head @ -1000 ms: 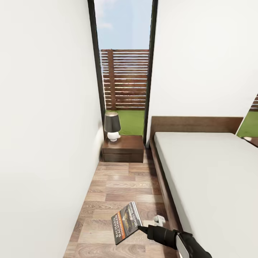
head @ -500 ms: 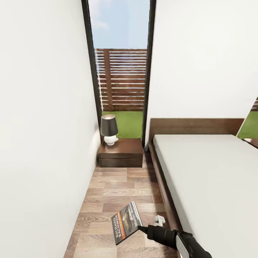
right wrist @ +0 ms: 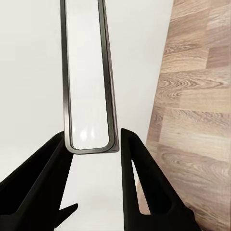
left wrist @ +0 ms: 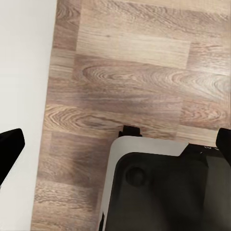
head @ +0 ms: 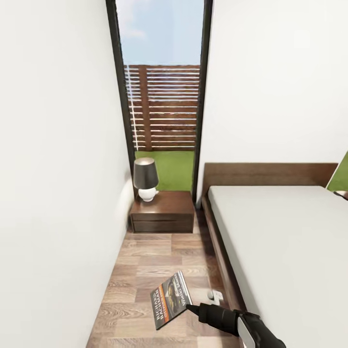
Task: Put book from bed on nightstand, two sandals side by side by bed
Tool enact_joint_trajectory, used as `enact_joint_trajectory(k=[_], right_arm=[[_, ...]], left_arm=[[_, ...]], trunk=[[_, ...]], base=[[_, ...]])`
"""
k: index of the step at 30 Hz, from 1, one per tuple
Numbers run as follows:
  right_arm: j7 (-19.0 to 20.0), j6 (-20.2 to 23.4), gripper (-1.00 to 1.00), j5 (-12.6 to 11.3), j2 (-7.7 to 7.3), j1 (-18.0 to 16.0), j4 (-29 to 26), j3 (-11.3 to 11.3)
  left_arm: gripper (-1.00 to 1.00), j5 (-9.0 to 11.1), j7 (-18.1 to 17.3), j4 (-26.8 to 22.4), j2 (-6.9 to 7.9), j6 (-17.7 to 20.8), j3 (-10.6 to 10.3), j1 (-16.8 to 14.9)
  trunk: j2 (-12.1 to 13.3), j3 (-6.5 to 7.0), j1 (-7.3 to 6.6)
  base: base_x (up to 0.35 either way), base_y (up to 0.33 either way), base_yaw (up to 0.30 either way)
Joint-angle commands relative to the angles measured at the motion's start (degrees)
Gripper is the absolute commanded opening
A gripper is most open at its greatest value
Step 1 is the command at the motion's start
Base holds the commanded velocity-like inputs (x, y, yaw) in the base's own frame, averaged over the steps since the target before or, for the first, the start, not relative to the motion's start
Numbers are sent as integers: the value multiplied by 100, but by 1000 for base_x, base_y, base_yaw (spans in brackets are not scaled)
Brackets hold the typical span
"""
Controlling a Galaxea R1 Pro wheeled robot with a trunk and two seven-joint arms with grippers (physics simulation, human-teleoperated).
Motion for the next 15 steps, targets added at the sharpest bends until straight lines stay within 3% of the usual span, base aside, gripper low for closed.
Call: enact_joint_trajectory(k=[1, 9, 15], right_arm=[[18, 63, -100, -32, 6, -5, -4, -38], [17, 63, -100, -33, 7, -5, -5, -34], [16, 63, -100, -33, 13, -5, -5, -30]], left_arm=[[100, 41, 7, 2, 0, -15, -49, -4], [100, 41, 7, 2, 0, -16, -49, -4], [100, 41, 7, 2, 0, -16, -50, -4]], trunk=[[-12, -12, 7], [-12, -12, 7], [-12, -12, 7]], base=[[340, 1, 0], [340, 0, -6], [340, 20, -159]])
